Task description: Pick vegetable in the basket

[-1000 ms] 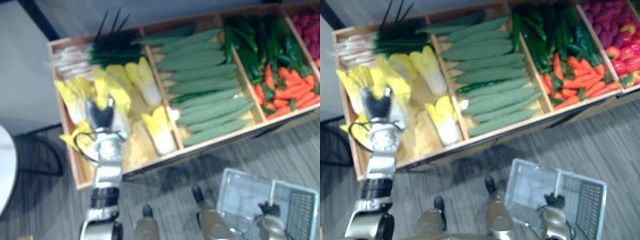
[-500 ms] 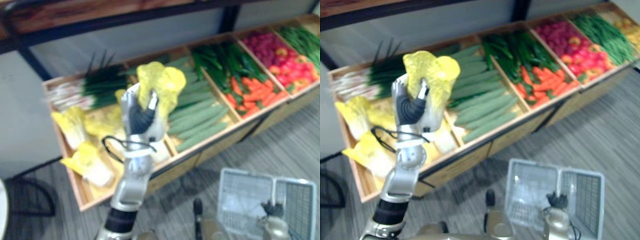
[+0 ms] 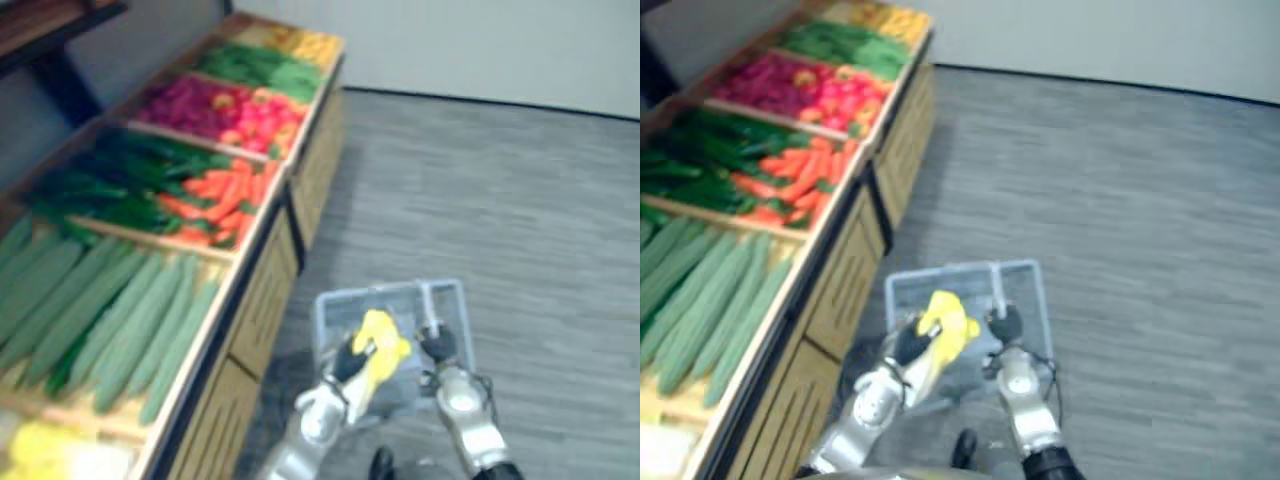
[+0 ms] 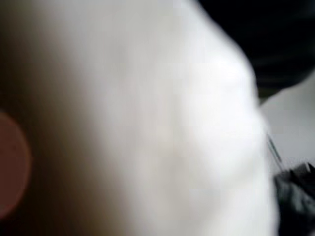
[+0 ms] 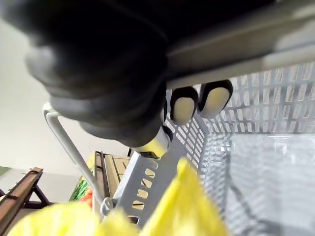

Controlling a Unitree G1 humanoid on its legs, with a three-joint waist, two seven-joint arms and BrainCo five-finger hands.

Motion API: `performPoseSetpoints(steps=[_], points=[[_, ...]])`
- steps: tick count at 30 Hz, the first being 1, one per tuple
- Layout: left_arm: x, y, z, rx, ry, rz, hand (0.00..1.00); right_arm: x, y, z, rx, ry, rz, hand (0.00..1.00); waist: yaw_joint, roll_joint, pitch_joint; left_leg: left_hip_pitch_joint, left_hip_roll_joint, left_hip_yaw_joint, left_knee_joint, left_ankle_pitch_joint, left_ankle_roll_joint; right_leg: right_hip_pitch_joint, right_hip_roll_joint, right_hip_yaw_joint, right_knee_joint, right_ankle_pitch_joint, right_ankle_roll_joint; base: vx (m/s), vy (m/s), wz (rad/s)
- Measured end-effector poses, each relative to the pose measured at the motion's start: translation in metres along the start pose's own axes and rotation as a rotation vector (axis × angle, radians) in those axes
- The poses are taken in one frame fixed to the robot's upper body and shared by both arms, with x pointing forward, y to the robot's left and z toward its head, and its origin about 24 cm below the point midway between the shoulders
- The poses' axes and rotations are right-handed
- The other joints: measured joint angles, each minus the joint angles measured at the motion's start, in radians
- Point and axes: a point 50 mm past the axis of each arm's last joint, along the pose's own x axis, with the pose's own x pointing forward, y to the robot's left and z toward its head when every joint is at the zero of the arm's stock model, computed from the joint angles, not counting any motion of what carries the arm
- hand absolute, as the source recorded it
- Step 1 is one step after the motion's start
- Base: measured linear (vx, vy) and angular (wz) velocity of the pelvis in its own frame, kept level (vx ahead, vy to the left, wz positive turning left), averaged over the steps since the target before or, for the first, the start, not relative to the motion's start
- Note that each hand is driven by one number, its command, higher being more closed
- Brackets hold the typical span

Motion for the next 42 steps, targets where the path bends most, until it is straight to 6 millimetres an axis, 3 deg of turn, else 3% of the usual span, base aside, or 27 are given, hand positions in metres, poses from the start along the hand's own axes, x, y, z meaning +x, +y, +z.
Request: performPoseSetpoints(steps=[3,5,6,8,9,10,12,13,14,16,19,20,22,23,24,26,27,30,32,34,35,36,37,39,40,41,42], points=[[-0.002,-0.008,-0.001,0.004,0.006,-0.023,1.00,-0.003,0.015,0.008,-0.003,-0.044,0.080,1.00,0.026,-0.004,0.014,-0.093,-0.129,-0.088,-0.187,-0.023,-0.007,0.063,-0.006,0.095,-0.041,-0.001,0.002,0.24,0.038,-0.94],[-0.002,-0.007,-0.002,0.008,0.010,-0.014,1.00,-0.004,0.017,0.013,-0.001,-0.069,0.093,1.00,0.043,-0.003,0.018,-0.108,-0.166,-0.091,-0.340,0.017,-0.008,0.078,-0.007,0.135,-0.053,-0.008,0.015,0.16,0.090,-0.76],[-0.002,-0.006,-0.003,0.011,0.018,0.002,0.00,-0.005,0.020,0.018,-0.006,-0.097,0.114,1.00,0.051,0.007,0.012,-0.107,-0.178,-0.094,-0.462,0.105,0.000,0.082,0.001,0.164,-0.052,-0.020,0.034,0.28,0.177,-0.86],[-0.001,-0.005,-0.005,0.026,0.027,0.004,0.00,-0.009,0.029,0.025,0.008,-0.132,0.160,1.00,0.047,-0.006,0.012,-0.079,-0.189,-0.081,-0.483,0.175,0.047,0.089,-0.002,0.202,-0.028,-0.056,0.059,0.31,0.161,-0.65],[0.002,-0.006,-0.006,0.053,0.022,-0.018,0.00,-0.013,0.034,0.031,0.031,-0.158,0.194,1.00,0.039,-0.044,0.010,-0.044,-0.218,-0.063,-0.537,0.168,0.045,0.074,-0.040,0.205,0.034,-0.096,0.085,0.29,0.104,-0.24],[0.003,-0.009,-0.005,0.079,0.012,-0.036,0.00,-0.014,0.035,0.033,0.049,-0.166,0.205,1.00,0.032,-0.060,0.007,-0.023,-0.236,-0.059,-0.565,0.167,0.048,0.064,-0.060,0.206,0.075,-0.107,0.098,0.37,0.105,-0.08],[0.008,-0.016,0.001,0.118,-0.016,-0.076,0.00,-0.018,0.036,0.034,0.082,-0.168,0.226,1.00,0.013,-0.067,0.007,0.045,-0.258,-0.056,-0.623,0.169,0.073,-0.011,-0.092,0.200,0.302,-0.114,0.126,0.42,0.135,0.02],[0.011,-0.017,0.003,0.130,-0.028,-0.087,0.00,-0.020,0.034,0.031,0.129,-0.157,0.238,1.00,0.004,-0.072,0.010,0.096,-0.262,-0.059,-0.653,0.165,0.082,-0.074,-0.109,0.198,0.490,-0.081,0.177,0.44,0.140,0.24],[0.014,-0.017,0.005,0.150,-0.039,-0.094,0.00,-0.024,0.033,0.027,0.182,-0.140,0.255,1.00,-0.008,-0.076,0.014,0.146,-0.266,-0.077,-0.675,0.159,0.090,-0.132,-0.130,0.193,0.635,-0.095,0.171,0.38,0.078,0.37],[0.020,-0.016,0.009,0.177,-0.060,-0.099,0.00,-0.028,0.032,0.022,0.251,-0.111,0.264,1.00,-0.020,-0.077,0.014,0.196,-0.263,-0.109,-0.701,0.159,0.089,-0.186,-0.159,0.177,0.688,-0.114,0.143,0.42,-0.028,0.52],[0.030,-0.011,0.015,0.207,-0.089,-0.082,0.00,-0.029,0.029,0.021,0.322,-0.107,0.270,1.00,-0.037,-0.073,0.016,0.213,-0.243,-0.161,-0.715,0.138,0.062,-0.271,-0.189,0.163,0.538,-0.124,0.139,0.38,-0.128,0.51],[0.036,-0.009,0.018,0.224,-0.102,-0.081,0.00,-0.028,0.026,0.021,0.350,-0.105,0.271,1.00,-0.041,-0.051,0.025,0.220,-0.211,-0.188,-0.723,0.113,0.042,-0.300,-0.170,0.176,0.410,-0.110,0.150,0.39,-0.247,0.45],[0.040,-0.009,0.016,0.247,-0.096,-0.089,0.00,-0.027,0.026,0.018,0.410,-0.077,0.279,1.00,-0.045,-0.036,0.031,0.247,-0.166,-0.199,-0.722,0.087,0.005,-0.302,-0.143,0.225,0.174,-0.026,0.183,0.41,-0.287,0.41],[0.039,-0.011,0.011,0.252,-0.080,-0.095,0.00,-0.031,0.027,0.013,0.432,-0.055,0.284,1.00,-0.045,-0.046,0.026,0.282,-0.153,-0.198,-0.716,0.056,-0.035,-0.292,-0.150,0.246,0.086,0.050,0.183,0.61,-0.442,0.38],[0.036,-0.014,0.005,0.254,-0.058,-0.105,0.00,-0.035,0.028,0.006,0.451,-0.023,0.290,1.00,-0.047,-0.053,0.019,0.321,-0.138,-0.205,-0.693,0.014,-0.064,-0.288,-0.155,0.245,0.126,0.165,0.190,0.53,-0.384,0.26],[0.030,-0.019,-0.002,0.255,-0.025,-0.119,0.00,-0.035,0.027,-0.005,0.432,0.017,0.297,1.00,-0.049,-0.009,-0.001,0.301,-0.072,-0.215,-0.592,0.005,-0.073,-0.284,-0.101,0.216,0.186,0.084,0.166,0.49,-0.381,0.01],[0.028,-0.012,-0.008,0.253,-0.002,-0.093,0.00,-0.033,0.024,-0.010,0.416,0.034,0.299,1.00,-0.044,0.013,-0.008,0.187,-0.020,-0.231,-0.343,0.028,-0.055,-0.258,-0.054,0.203,0.179,0.040,0.135,0.54,-0.455,-0.10],[0.023,0.007,-0.013,0.182,0.044,0.019,0.00,-0.024,0.012,-0.031,0.364,0.116,0.234,1.00,-0.026,0.024,0.021,0.003,0.052,-0.238,0.077,0.083,-0.033,-0.108,-0.004,0.173,0.098,0.021,0.112,0.42,-0.304,0.06],[0.016,0.027,0.000,0.100,0.015,0.159,0.00,-0.023,-0.020,-0.055,0.309,0.211,0.073,1.00,0.020,0.009,0.026,-0.096,0.027,-0.128,0.076,0.049,-0.045,0.033,-0.033,0.086,0.007,0.024,0.101,0.49,-0.281,0.67],[0.012,0.041,0.008,0.057,-0.008,0.257,0.00,-0.024,-0.055,-0.067,0.269,0.246,-0.069,1.00,0.036,0.011,0.023,-0.164,-0.012,0.024,-0.069,0.065,-0.044,0.106,-0.060,-0.017,-0.070,0.011,0.104,0.35,-0.161,1.19],[0.010,0.045,0.010,0.032,-0.006,0.290,0.00,-0.026,-0.076,-0.074,0.254,0.266,-0.164,1.00,0.041,0.015,0.018,-0.175,-0.031,0.139,-0.170,0.125,-0.019,0.134,-0.068,-0.090,-0.083,-0.006,0.118,0.45,-0.155,2.14],[0.007,0.049,0.011,-0.008,0.001,0.322,0.00,-0.033,-0.109,-0.085,0.227,0.309,-0.324,1.00,0.039,0.034,0.005,-0.165,-0.066,0.350,-0.317,0.223,0.107,0.178,-0.078,-0.208,-0.066,-0.058,0.148,0.38,-0.104,2.15],[0.006,0.051,0.009,-0.008,0.006,0.328,0.00,-0.038,-0.119,-0.091,0.236,0.334,-0.391,1.00,0.036,0.026,0.001,-0.134,-0.084,0.401,-0.357,0.220,0.143,0.193,-0.093,-0.256,-0.044,-0.085,0.166,0.48,-0.114,2.53],[-0.002,0.057,0.000,-0.024,0.052,0.364,0.00,-0.053,-0.151,-0.104,0.196,0.402,-0.571,1.00,0.017,0.030,-0.023,-0.089,-0.206,0.339,-0.535,0.192,0.182,0.192,-0.142,-0.398,0.128,-0.138,0.210,0.40,-0.062,2.41],[-0.004,0.059,-0.003,-0.038,0.063,0.375,0.00,-0.057,-0.160,-0.107,0.176,0.418,-0.606,1.00,0.015,0.031,-0.028,-0.068,-0.232,0.292,-0.587,0.191,0.191,0.182,-0.167,-0.415,0.210,-0.147,0.206,0.39,-0.090,2.39],[-0.012,0.067,-0.009,-0.047,0.089,0.403,0.00,-0.062,-0.168,-0.114,0.167,0.460,-0.655,1.00,0.014,0.014,-0.034,-0.023,-0.281,0.216,-0.657,0.228,0.199,0.142,-0.238,-0.412,0.424,-0.142,0.200,0.39,-0.155,2.16],[-0.023,0.081,-0.017,-0.073,0.118,0.460,0.00,-0.064,-0.172,-0.122,0.168,0.510,-0.686,1.00,0.002,-0.018,-0.032,0.022,-0.314,0.135,-0.694,0.245,0.189,0.073,-0.304,-0.338,0.658,-0.106,0.154,0.38,-0.206,2.11]])
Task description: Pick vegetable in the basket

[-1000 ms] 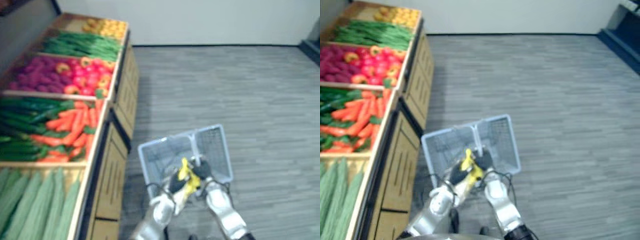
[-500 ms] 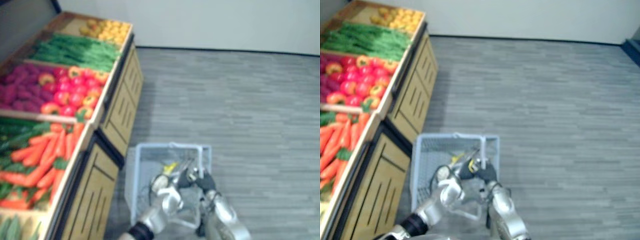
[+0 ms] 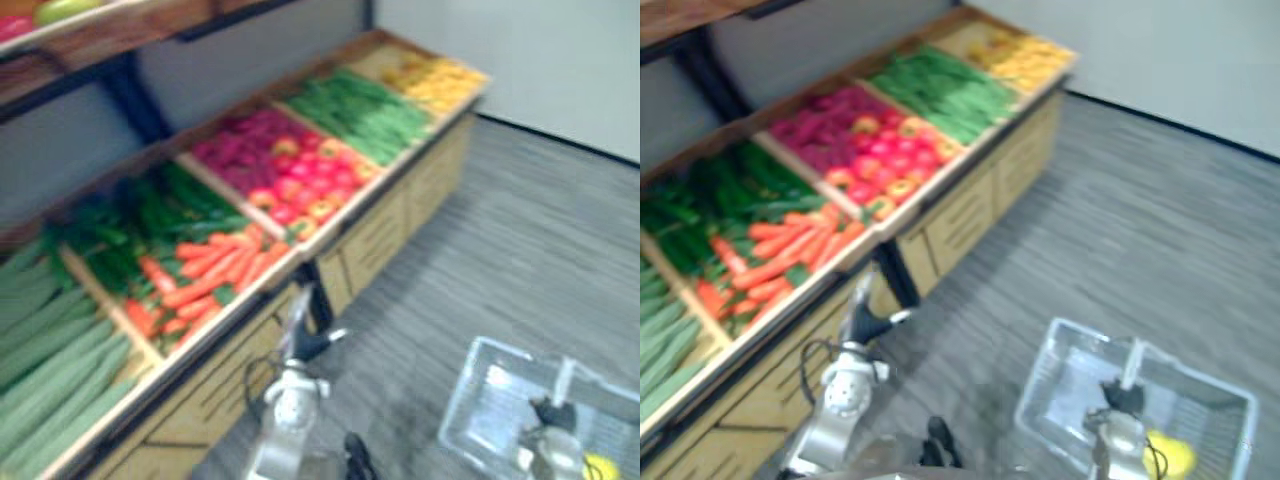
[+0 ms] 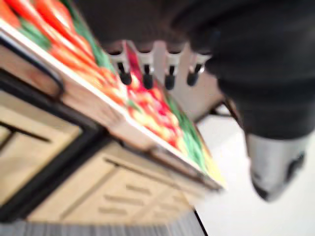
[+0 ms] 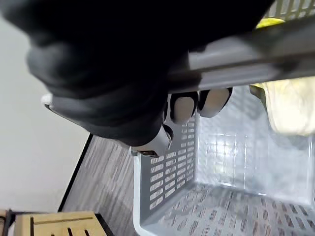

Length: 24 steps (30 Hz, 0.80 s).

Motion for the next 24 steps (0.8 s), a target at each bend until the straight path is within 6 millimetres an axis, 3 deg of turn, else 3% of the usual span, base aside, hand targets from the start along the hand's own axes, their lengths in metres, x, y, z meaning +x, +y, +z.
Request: performPoseSetpoints(steps=[1,2,3,4,5,6,7,8,9,10,11,13,15,17,20,24], points=[[-0.001,0.007,-0.005,-0.007,0.019,0.022,0.00,0.001,-0.002,-0.004,-0.004,0.025,-0.010,1.00,-0.002,-0.005,-0.001,0.018,-0.003,-0.047,-0.003,0.000,-0.003,-0.024,0.002,0.054,0.057,-0.015,-0.018,0.36,-0.281,2.00],[-0.003,0.018,-0.014,-0.005,0.053,0.053,0.00,0.003,-0.010,-0.012,-0.001,0.060,-0.038,1.00,-0.004,0.006,-0.004,0.053,0.008,-0.132,-0.015,0.003,-0.015,-0.074,0.038,0.159,0.092,-0.048,-0.035,0.40,-0.365,2.03],[-0.004,0.024,-0.019,-0.005,0.077,0.085,0.00,0.004,-0.015,-0.015,0.001,0.075,-0.057,1.00,-0.013,0.032,-0.009,0.064,0.035,-0.211,-0.020,0.010,-0.032,-0.142,0.069,0.241,0.067,-0.071,-0.039,0.37,-0.364,1.94],[-0.003,0.026,-0.020,-0.003,0.080,0.095,0.00,0.004,-0.017,-0.016,0.005,0.078,-0.063,1.00,-0.016,0.043,-0.011,0.064,0.046,-0.253,-0.022,0.013,-0.045,-0.179,0.082,0.287,0.035,-0.071,-0.040,0.28,-0.289,1.94],[-0.001,0.028,-0.019,0.003,0.072,0.104,0.00,0.005,-0.021,-0.016,0.024,0.080,-0.078,1.00,-0.023,0.051,-0.008,0.062,0.058,-0.329,-0.035,0.019,-0.080,-0.233,0.094,0.401,-0.080,-0.063,-0.025,0.21,-0.348,1.83],[0.001,0.029,-0.022,0.020,0.075,0.097,0.00,0.004,-0.024,-0.018,0.038,0.088,-0.088,1.00,-0.031,0.043,-0.008,0.057,0.056,-0.401,-0.050,0.017,-0.104,-0.257,0.097,0.539,-0.233,-0.043,0.006,0.17,-0.389,1.88],[0.002,0.031,-0.025,0.037,0.078,0.089,0.00,0.004,-0.024,-0.019,0.048,0.092,-0.092,1.00,-0.037,0.032,-0.009,0.048,0.049,-0.429,-0.048,0.011,-0.123,-0.253,0.095,0.610,-0.323,-0.033,0.023,0.18,-0.534,1.74],[0.004,0.041,-0.029,0.084,0.070,0.094,0.00,-0.002,-0.023,-0.030,0.070,0.124,-0.099,1.00,-0.040,-0.027,-0.012,0.046,0.013,-0.473,-0.050,0.003,-0.152,-0.234,0.065,0.730,-0.487,-0.004,0.067,0.14,-0.531,1.70],[0.004,0.039,-0.033,0.110,0.092,0.078,0.00,-0.006,-0.027,-0.039,0.081,0.155,-0.109,1.00,-0.042,-0.035,-0.017,0.058,0.039,-0.496,-0.055,0.017,-0.175,-0.219,0.083,0.708,-0.475,0.044,0.100,0.19,-0.525,1.54],[0.005,0.038,-0.033,0.117,0.093,0.078,0.00,-0.008,-0.032,-0.043,0.086,0.159,-0.122,1.00,-0.040,-0.019,-0.024,0.054,0.069,-0.490,-0.049,0.023,-0.186,-0.209,0.105,0.695,-0.478,0.040,0.091,0.22,-0.466,1.20],[0.009,0.042,-0.029,0.133,0.071,0.092,0.00,-0.010,-0.033,-0.044,0.088,0.151,-0.118,1.00,-0.029,0.008,-0.025,0.056,0.117,-0.479,-0.052,0.021,-0.218,-0.190,0.139,0.651,-0.478,0.043,0.077,0.21,-0.370,0.77],[0.025,0.044,-0.017,0.161,0.008,0.105,0.00,-0.013,-0.028,-0.049,0.115,0.170,-0.100,1.00,-0.021,0.016,-0.025,0.051,0.168,-0.447,-0.041,0.016,-0.225,-0.159,0.167,0.581,-0.492,0.052,0.051,0.16,-0.315,0.81],[0.051,0.039,0.006,0.204,-0.103,0.101,0.00,-0.020,-0.018,-0.050,0.149,0.161,-0.077,1.00,-0.061,0.015,-0.023,-0.007,0.257,-0.244,0.097,0.003,-0.229,-0.093,0.192,0.491,-0.538,0.063,0.033,0.17,-0.267,1.19],[0.063,0.038,0.014,0.232,-0.138,0.104,0.00,-0.021,-0.010,-0.047,0.165,0.153,-0.057,1.00,-0.060,0.014,-0.021,-0.006,0.302,-0.080,0.129,-0.007,-0.217,-0.085,0.207,0.496,-0.543,0.069,0.023,0.07,-0.100,0.36],[0.080,0.047,0.017,0.302,-0.151,0.121,0.00,-0.023,0.000,-0.046,0.163,0.152,-0.025,1.00,-0.061,0.014,-0.023,0.001,0.286,-0.030,0.062,0.007,-0.232,-0.103,0.208,0.530,-0.568,0.072,0.018,0.01,0.004,-0.11],[0.105,0.067,0.027,0.424,-0.191,0.170,0.00,-0.031,0.000,-0.052,0.204,0.151,-0.034,1.00,-0.073,-0.001,-0.010,0.039,0.215,0.017,-0.141,0.112,-0.225,-0.161,0.183,0.556,-0.600,0.098,0.024,0.00,0.086,-0.09]])
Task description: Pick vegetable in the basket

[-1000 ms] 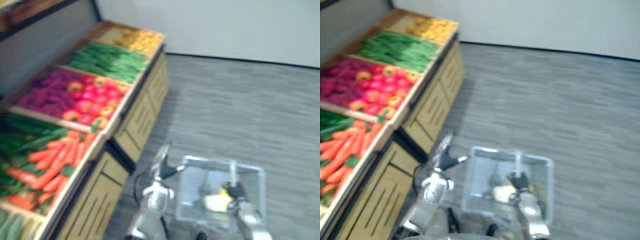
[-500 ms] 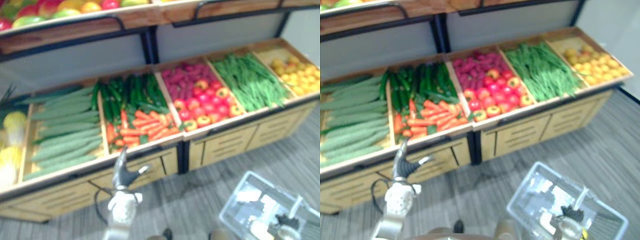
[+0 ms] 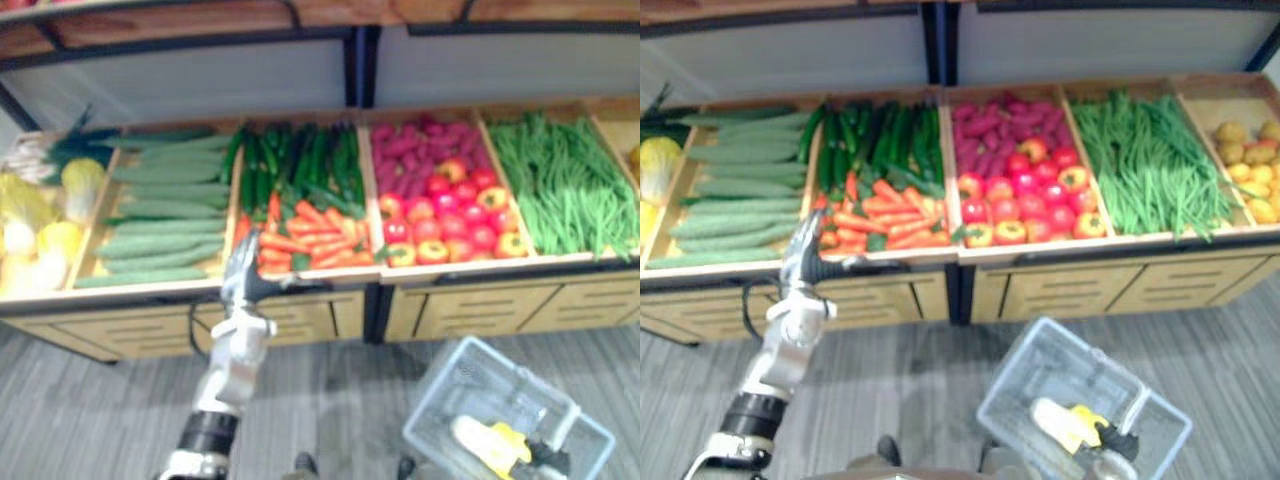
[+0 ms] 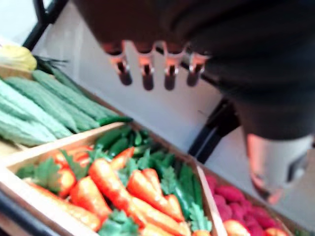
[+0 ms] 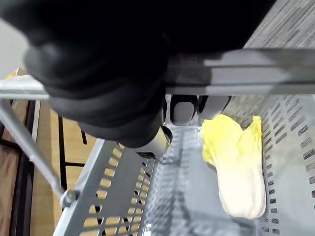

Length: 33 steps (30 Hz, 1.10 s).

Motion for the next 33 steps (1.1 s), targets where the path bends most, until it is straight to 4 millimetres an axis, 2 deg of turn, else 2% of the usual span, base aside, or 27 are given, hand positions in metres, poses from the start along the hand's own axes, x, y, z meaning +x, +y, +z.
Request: performPoseSetpoints(steps=[2,3,5,10,12,16,20,21,23,24,27,29,32,33], points=[[0.015,0.009,0.002,0.045,-0.023,0.029,0.00,0.000,0.006,0.008,0.013,-0.028,0.012,1.00,0.000,-0.010,0.016,-0.007,-0.012,0.029,-0.024,0.014,0.005,-0.047,-0.005,0.027,0.027,0.000,0.000,-0.02,0.074,-0.42],[0.027,0.022,0.006,0.077,-0.052,0.073,0.00,0.002,0.018,0.021,0.027,-0.071,0.037,1.00,0.001,-0.019,0.059,-0.012,-0.019,0.070,-0.027,0.018,0.009,-0.087,-0.008,0.068,0.050,0.004,0.006,-0.04,0.065,-0.66],[0.036,0.033,0.006,0.106,-0.067,0.103,0.00,0.003,0.030,0.031,0.024,-0.105,0.072,1.00,0.002,-0.024,0.089,-0.028,-0.023,0.112,-0.027,0.019,0.010,-0.127,-0.007,0.108,0.056,0.017,0.011,-0.05,0.061,-0.67],[0.063,0.053,0.003,0.170,-0.044,0.146,0.00,0.000,0.045,0.050,0.036,-0.181,0.103,1.00,-0.024,-0.010,0.158,-0.092,-0.010,0.149,-0.022,0.021,0.013,-0.169,0.008,0.132,-0.031,0.087,0.013,0.02,0.010,-0.25],[0.074,0.063,0.007,0.184,-0.044,0.178,0.00,0.000,0.047,0.059,0.047,-0.215,0.100,1.00,-0.022,-0.007,0.184,-0.134,-0.004,0.155,-0.012,0.022,0.013,-0.201,0.011,0.134,-0.053,0.108,0.012,0.03,-0.011,-0.07],[0.081,0.072,0.011,0.195,-0.055,0.207,0.00,-0.002,0.059,0.081,0.052,-0.292,0.141,1.00,-0.018,-0.006,0.225,-0.159,0.000,0.194,-0.005,0.023,0.014,-0.230,0.012,0.150,-0.069,0.133,0.015,0.04,0.003,-0.16],[0.097,0.087,0.035,0.173,-0.112,0.266,0.00,-0.008,0.068,0.103,0.083,-0.382,0.172,1.00,-0.004,-0.004,0.264,-0.216,0.015,0.202,0.027,0.023,0.014,-0.273,0.015,0.147,-0.070,0.161,0.017,0.00,0.000,0.00],[0.104,0.088,0.041,0.176,-0.121,0.265,1.00,-0.008,0.069,0.110,0.091,-0.409,0.174,1.00,0.004,-0.004,0.278,-0.229,0.015,0.204,0.029,0.023,0.014,-0.287,0.015,0.147,-0.070,0.163,0.017,0.00,0.000,0.00],[0.110,0.092,0.044,0.186,-0.120,0.268,1.00,-0.011,0.074,0.121,0.106,-0.446,0.190,1.00,0.004,-0.004,0.306,-0.242,0.019,0.206,0.033,0.023,0.014,-0.297,0.015,0.146,-0.070,0.170,0.016,-0.05,-0.014,0.02],[0.115,0.099,0.045,0.198,-0.115,0.295,1.00,-0.015,0.080,0.134,0.130,-0.493,0.214,1.00,0.003,-0.005,0.311,-0.280,0.025,0.215,0.041,0.023,0.014,-0.334,0.019,0.146,-0.072,0.187,0.015,-0.08,-0.017,-0.03],[0.128,0.132,0.062,0.195,-0.150,0.407,1.00,-0.024,0.087,0.157,0.175,-0.581,0.246,1.00,0.005,-0.009,0.326,-0.338,0.031,0.228,0.045,0.031,0.026,-0.380,0.022,0.152,-0.103,0.223,0.016,-0.07,-0.009,-0.05],[0.133,0.146,0.065,0.180,-0.135,0.446,1.00,-0.030,0.090,0.165,0.195,-0.625,0.262,1.00,0.001,-0.009,0.326,-0.360,0.033,0.232,0.044,0.032,0.029,-0.394,0.024,0.161,-0.126,0.244,0.017,-0.07,0.007,-0.11],[0.135,0.151,0.062,0.178,-0.107,0.455,1.00,-0.034,0.089,0.171,0.210,-0.658,0.263,1.00,-0.001,-0.009,0.326,-0.359,0.051,0.255,0.032,0.026,0.030,-0.394,0.040,0.166,-0.152,0.286,0.019,-0.03,-0.004,-0.13],[0.135,0.153,0.060,0.176,-0.096,0.462,1.00,-0.035,0.087,0.171,0.214,-0.664,0.255,1.00,-0.011,-0.009,0.326,-0.357,0.055,0.259,0.026,0.029,0.032,-0.391,0.041,0.164,-0.153,0.289,0.021,0.00,0.000,0.00]])
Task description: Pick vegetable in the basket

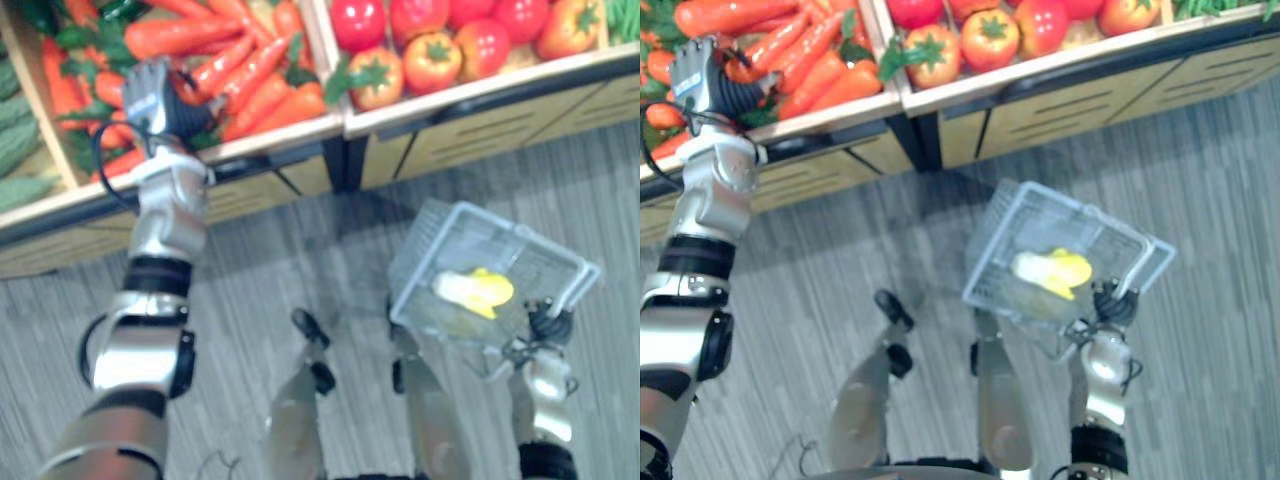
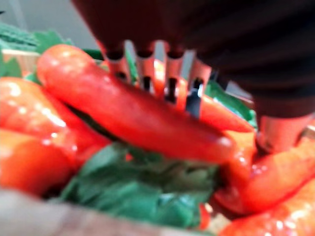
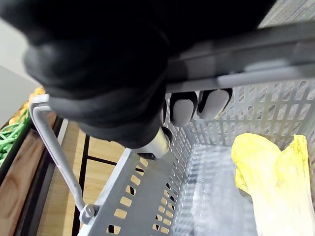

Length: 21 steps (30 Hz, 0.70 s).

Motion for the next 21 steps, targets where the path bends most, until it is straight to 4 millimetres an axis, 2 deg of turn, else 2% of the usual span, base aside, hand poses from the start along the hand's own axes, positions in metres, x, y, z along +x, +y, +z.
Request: performPoseSetpoints(steps=[2,4,6,8,10,11,12,16,19,21], points=[[0.000,0.001,-0.002,0.010,0.010,-0.004,1.00,-0.001,-0.002,0.000,-0.003,-0.001,-0.009,1.00,-0.014,0.000,0.000,0.008,0.004,0.007,0.001,0.013,0.002,0.010,0.000,-0.002,-0.001,0.000,0.000,0.04,-0.014,0.10],[-0.008,-0.007,-0.002,0.026,-0.009,-0.050,1.00,-0.005,-0.006,-0.004,-0.011,0.013,-0.015,1.00,-0.014,0.000,0.000,0.043,0.004,0.017,0.000,0.019,0.007,0.043,0.000,-0.004,-0.005,0.000,0.000,0.09,-0.003,-0.04],[-0.023,-0.015,0.007,0.028,-0.064,-0.071,1.00,-0.013,-0.015,-0.015,-0.034,0.051,-0.028,1.00,-0.013,0.004,-0.002,0.112,0.006,0.021,-0.002,0.017,0.005,0.119,0.000,-0.019,-0.012,-0.001,0.001,0.10,0.013,0.04],[-0.029,-0.013,0.018,0.002,-0.109,-0.054,1.00,-0.020,-0.024,-0.022,-0.057,0.081,-0.042,1.00,-0.014,0.008,-0.005,0.154,0.009,0.020,-0.003,0.010,-0.003,0.168,0.000,-0.045,-0.015,-0.006,-0.001,0.06,0.017,0.27],[-0.036,-0.007,0.029,0.003,-0.171,0.001,1.00,-0.033,-0.037,-0.035,-0.082,0.133,-0.066,1.00,-0.013,0.007,-0.007,0.207,-0.001,0.004,-0.006,-0.013,-0.013,0.239,-0.015,-0.082,-0.010,-0.048,-0.012,0.05,0.009,0.40],[-0.040,-0.005,0.030,0.002,-0.183,0.016,1.00,-0.039,-0.041,-0.041,-0.092,0.160,-0.076,1.00,-0.012,0.009,-0.017,0.220,-0.009,-0.005,-0.005,-0.017,-0.011,0.257,-0.024,-0.095,-0.001,-0.074,-0.014,0.04,-0.018,0.42],[-0.048,-0.005,0.027,0.027,-0.189,0.027,1.00,-0.048,-0.049,-0.052,-0.113,0.211,-0.084,1.00,-0.011,0.013,-0.057,0.224,-0.016,-0.014,-0.006,-0.021,-0.007,0.268,-0.034,-0.116,0.003,-0.099,-0.018,0.07,-0.029,0.46],[-0.071,-0.004,0.019,0.040,-0.190,0.037,1.00,-0.063,-0.060,-0.084,-0.165,0.367,-0.092,1.00,-0.017,0.034,-0.141,0.289,-0.038,-0.062,-0.057,0.017,-0.010,0.344,-0.034,-0.145,-0.016,-0.116,-0.021,0.09,-0.015,0.27],[-0.088,-0.007,0.012,0.058,-0.194,0.024,1.00,-0.070,-0.064,-0.095,-0.178,0.422,-0.089,1.00,-0.017,0.039,-0.194,0.319,-0.047,-0.066,-0.075,0.024,-0.012,0.379,-0.034,-0.143,-0.038,-0.116,-0.021,0.07,-0.003,0.05],[-0.109,-0.015,0.007,0.030,-0.163,-0.010,1.00,-0.072,-0.065,-0.100,-0.187,0.445,-0.080,1.00,-0.019,0.037,-0.220,0.350,-0.049,-0.062,-0.072,0.019,-0.015,0.406,-0.032,-0.125,-0.047,-0.116,-0.021,0.03,0.008,-0.17]])
